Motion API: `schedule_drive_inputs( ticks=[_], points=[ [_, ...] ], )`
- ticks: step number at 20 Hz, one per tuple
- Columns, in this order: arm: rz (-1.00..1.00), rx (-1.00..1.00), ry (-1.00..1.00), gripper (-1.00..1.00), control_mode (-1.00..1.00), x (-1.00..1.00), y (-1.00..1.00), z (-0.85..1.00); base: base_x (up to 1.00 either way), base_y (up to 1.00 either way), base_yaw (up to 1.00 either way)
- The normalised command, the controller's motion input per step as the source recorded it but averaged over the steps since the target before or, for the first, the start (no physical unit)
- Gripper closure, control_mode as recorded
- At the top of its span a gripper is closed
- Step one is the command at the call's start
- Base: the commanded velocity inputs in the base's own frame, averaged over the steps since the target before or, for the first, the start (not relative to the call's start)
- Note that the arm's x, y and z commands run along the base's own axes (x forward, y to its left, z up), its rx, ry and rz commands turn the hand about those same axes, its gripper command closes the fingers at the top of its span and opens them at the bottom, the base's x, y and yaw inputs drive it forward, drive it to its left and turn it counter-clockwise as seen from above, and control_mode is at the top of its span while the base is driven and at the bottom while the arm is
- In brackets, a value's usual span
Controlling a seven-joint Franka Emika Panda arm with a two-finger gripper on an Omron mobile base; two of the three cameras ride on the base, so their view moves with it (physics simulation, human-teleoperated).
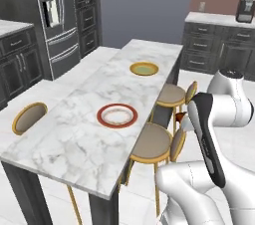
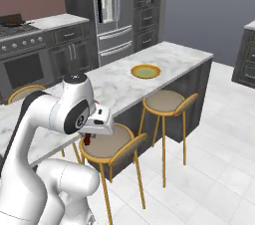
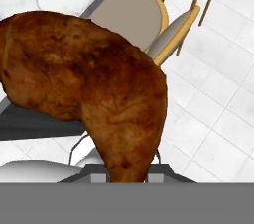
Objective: Take the chicken drumsticks from the pan and place one on each plate on the dining counter.
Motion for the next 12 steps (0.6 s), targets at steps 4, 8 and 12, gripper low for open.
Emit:
schedule_drive_inputs(
  ticks=[4, 8, 12],
  points=[
    [0.00, 0.00, 0.00, 1.00, 1.00, 0.00, 0.00, 0.00, 0.28, 0.00, 0.45],
    [0.00, 0.00, 0.00, 1.00, 1.00, 0.00, 0.00, 0.00, 0.14, 0.00, 0.37],
    [0.00, 0.00, 0.00, 1.00, 1.00, 0.00, 0.00, 0.00, 0.00, 0.00, 0.01]
  ],
)
